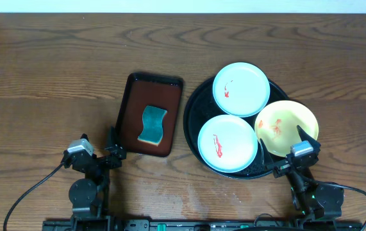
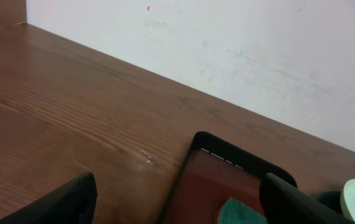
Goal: Clean dirty plates on tray and stack at the side
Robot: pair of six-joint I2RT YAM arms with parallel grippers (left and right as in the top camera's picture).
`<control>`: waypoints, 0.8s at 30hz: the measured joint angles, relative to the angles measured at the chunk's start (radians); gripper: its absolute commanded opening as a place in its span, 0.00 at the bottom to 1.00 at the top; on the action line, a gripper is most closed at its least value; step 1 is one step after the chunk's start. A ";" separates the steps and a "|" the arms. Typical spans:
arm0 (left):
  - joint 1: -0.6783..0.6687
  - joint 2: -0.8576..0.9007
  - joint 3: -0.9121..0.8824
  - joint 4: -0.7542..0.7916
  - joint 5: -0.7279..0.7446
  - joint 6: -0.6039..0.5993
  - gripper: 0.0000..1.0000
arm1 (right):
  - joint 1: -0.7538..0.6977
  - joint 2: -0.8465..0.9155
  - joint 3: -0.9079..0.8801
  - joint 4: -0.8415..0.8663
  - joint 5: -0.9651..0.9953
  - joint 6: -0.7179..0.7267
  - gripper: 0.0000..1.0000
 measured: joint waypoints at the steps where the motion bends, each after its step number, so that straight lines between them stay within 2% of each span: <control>1: 0.000 0.000 0.000 0.000 0.000 0.000 0.84 | 0.000 0.000 0.000 0.000 0.000 0.000 0.99; 13: 0.000 0.000 0.000 0.000 0.004 0.000 0.84 | 0.000 0.000 0.000 0.001 0.000 0.000 0.99; 17: 0.000 0.000 0.000 0.004 0.057 -0.002 0.84 | 0.000 0.002 -0.001 0.026 -0.006 0.000 0.99; 21: 0.001 0.000 0.001 0.058 0.136 -0.005 0.84 | 0.000 0.005 0.000 0.120 -0.098 0.001 0.99; 24: 0.000 0.010 0.045 0.055 0.165 -0.005 0.84 | 0.000 0.005 0.033 0.090 -0.151 0.013 0.99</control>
